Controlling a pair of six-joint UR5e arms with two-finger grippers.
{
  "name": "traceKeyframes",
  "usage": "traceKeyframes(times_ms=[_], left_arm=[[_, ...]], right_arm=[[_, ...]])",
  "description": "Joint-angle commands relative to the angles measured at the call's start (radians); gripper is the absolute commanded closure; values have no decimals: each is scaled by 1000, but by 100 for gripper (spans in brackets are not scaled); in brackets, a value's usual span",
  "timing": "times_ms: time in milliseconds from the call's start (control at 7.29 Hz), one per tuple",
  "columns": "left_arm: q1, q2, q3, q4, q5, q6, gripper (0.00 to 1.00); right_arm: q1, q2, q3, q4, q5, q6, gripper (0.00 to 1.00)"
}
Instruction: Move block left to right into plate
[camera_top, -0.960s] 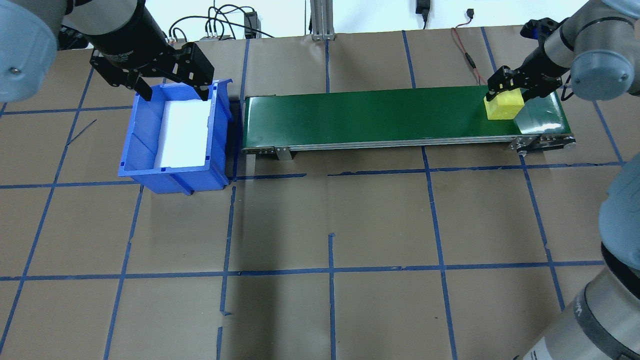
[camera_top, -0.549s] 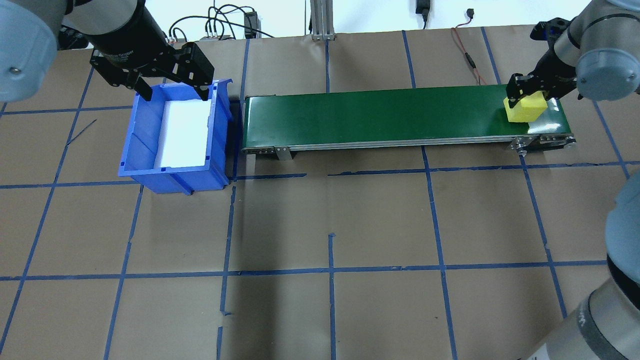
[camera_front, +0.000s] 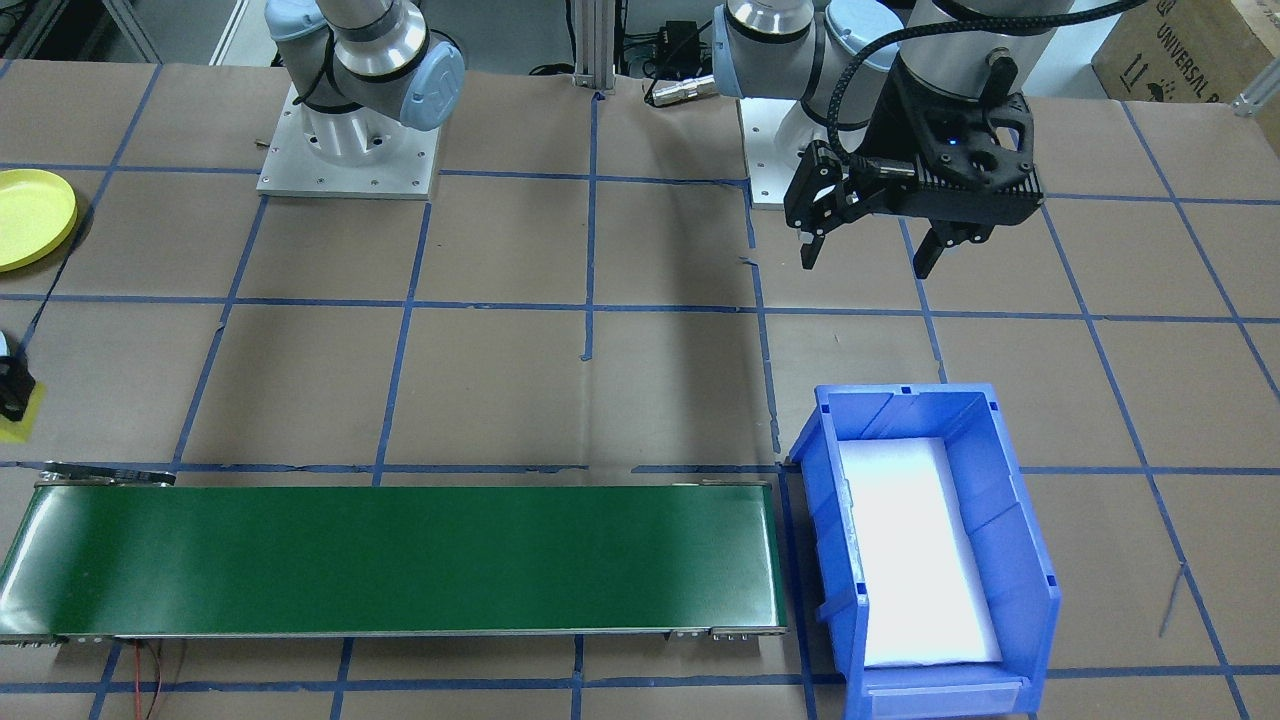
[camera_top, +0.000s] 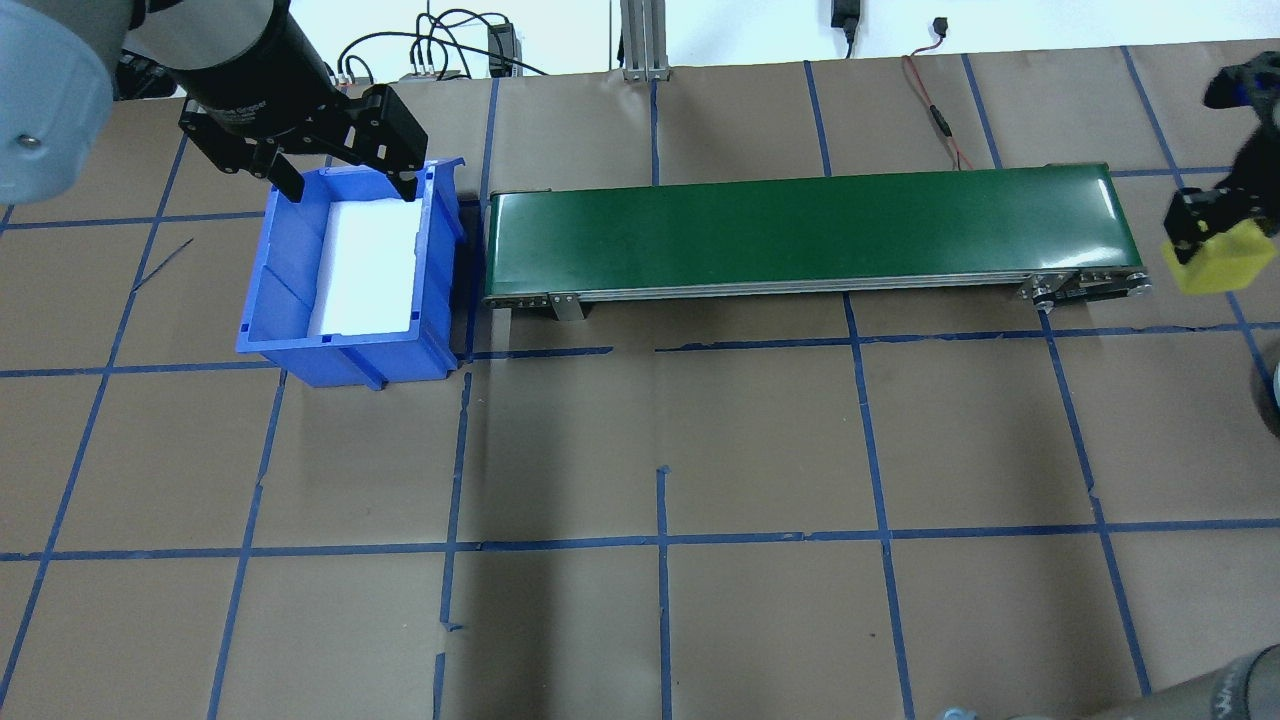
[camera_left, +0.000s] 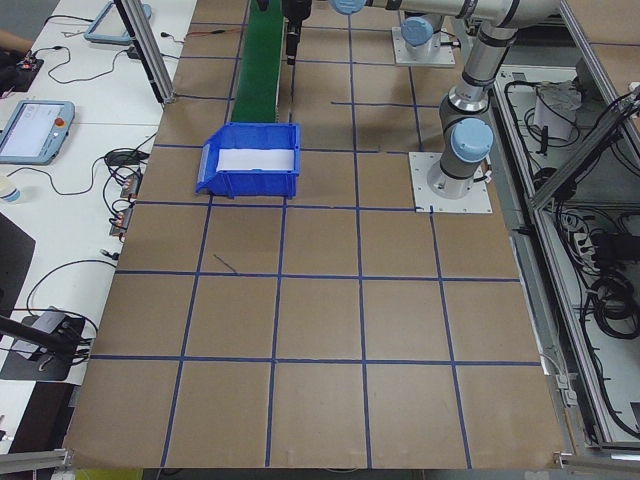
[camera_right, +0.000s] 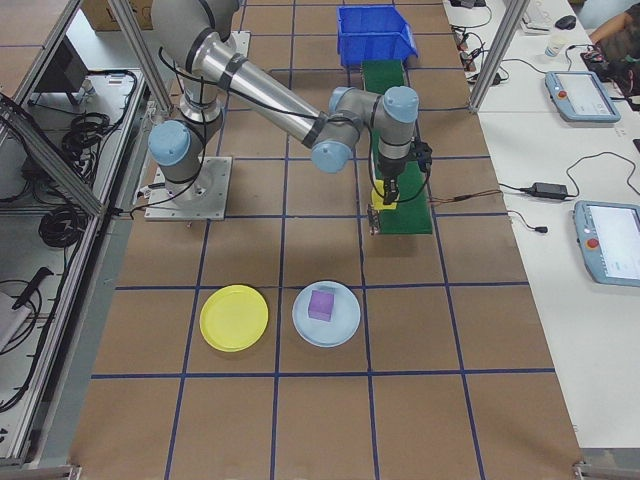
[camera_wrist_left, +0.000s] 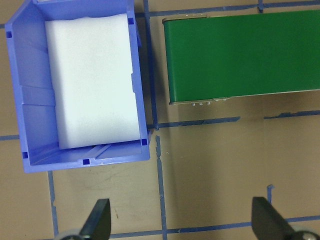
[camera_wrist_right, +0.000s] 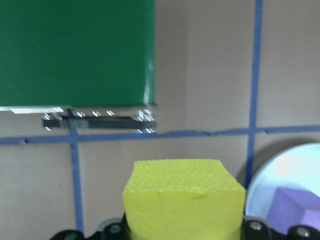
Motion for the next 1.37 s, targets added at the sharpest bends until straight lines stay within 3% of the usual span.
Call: traceKeyframes(times_ms=[0,274,549,823,960,1097,1234], left_arm=[[0,0,0,0,1,0,0],[0,0,0,0,1,0,0],[0,0,0,0,1,0,0],[0,0,0,0,1,0,0],[0,0,0,0,1,0,0],[0,0,0,0,1,0,0],[0,0,0,0,1,0,0]], right_arm=[[-263,-22,77,30,-9,-246,81],[-505,-28,174,16,-7,-343,81],[-697,-28,260,-114,-6,-504,81],[-742,-25,295,-105,-6,-509,76],[-759,-27,314,-122,-4,-512,61],[-761,-28,316,-123,-3,-509,40],[-761,-27,314,-125,32,-509,8]])
